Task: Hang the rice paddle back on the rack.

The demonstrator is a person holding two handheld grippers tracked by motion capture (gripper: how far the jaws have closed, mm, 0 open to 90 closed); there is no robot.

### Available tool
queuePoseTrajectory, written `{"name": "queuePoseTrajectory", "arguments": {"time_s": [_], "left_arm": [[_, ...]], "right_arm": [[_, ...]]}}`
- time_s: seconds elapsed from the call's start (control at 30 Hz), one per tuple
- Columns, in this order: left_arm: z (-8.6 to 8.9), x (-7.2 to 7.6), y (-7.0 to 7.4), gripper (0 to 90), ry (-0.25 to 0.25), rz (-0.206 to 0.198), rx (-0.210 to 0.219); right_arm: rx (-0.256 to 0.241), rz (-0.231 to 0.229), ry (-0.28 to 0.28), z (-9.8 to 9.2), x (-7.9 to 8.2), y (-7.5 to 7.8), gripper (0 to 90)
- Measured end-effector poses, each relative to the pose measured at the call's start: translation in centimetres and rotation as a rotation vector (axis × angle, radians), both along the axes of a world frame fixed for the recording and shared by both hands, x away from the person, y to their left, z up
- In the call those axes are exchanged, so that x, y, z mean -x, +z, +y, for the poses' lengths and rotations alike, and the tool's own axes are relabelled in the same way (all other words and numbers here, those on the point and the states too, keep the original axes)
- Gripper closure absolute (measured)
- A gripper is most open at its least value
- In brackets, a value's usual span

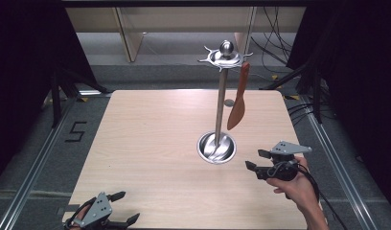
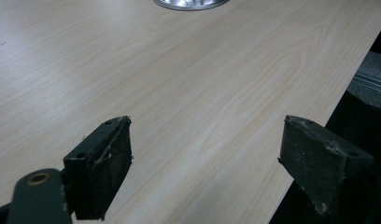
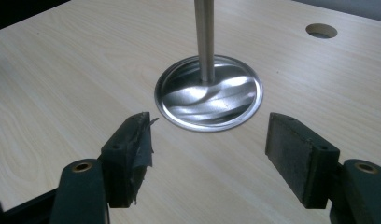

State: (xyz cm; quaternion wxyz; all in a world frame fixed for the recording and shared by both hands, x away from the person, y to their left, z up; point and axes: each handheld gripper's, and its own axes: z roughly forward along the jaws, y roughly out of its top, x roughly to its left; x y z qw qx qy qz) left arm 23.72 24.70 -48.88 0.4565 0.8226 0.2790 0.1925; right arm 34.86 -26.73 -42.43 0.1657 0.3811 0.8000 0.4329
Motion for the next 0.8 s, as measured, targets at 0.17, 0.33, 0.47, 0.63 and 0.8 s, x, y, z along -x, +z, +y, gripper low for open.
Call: {"name": "queuePoseTrajectory", "arguments": {"time_s": [0.17, 0.33, 0.47, 0.63, 0.8], "left_arm": [[-0.1, 0.1, -0.2, 16.3, 0.010, 0.007, 0.014], [-0.2, 0.2, -0.2, 16.3, 0.025, 0.029, 0.025], [-0.3, 0.2, -0.3, 16.3, 0.028, 0.023, 0.035], [-0.1, 0.2, -0.2, 16.3, 0.022, 0.026, 0.022], [0.0, 0.1, 0.0, 16.3, 0.004, 0.005, 0.001]], "right_arm": [[-0.014, 0.006, -0.012, 0.4, 0.2, -0.3, 32.0], [-0.013, 0.009, 0.008, 0.2, 0.2, -0.7, 31.6], [-0.036, 0.024, 0.000, 0.3, 0.6, -1.0, 31.5], [-0.039, 0.043, 0.007, 0.2, 0.7, -1.5, 31.3], [-0.039, 0.040, -0.001, 0.1, 0.8, -2.1, 31.2]]}}
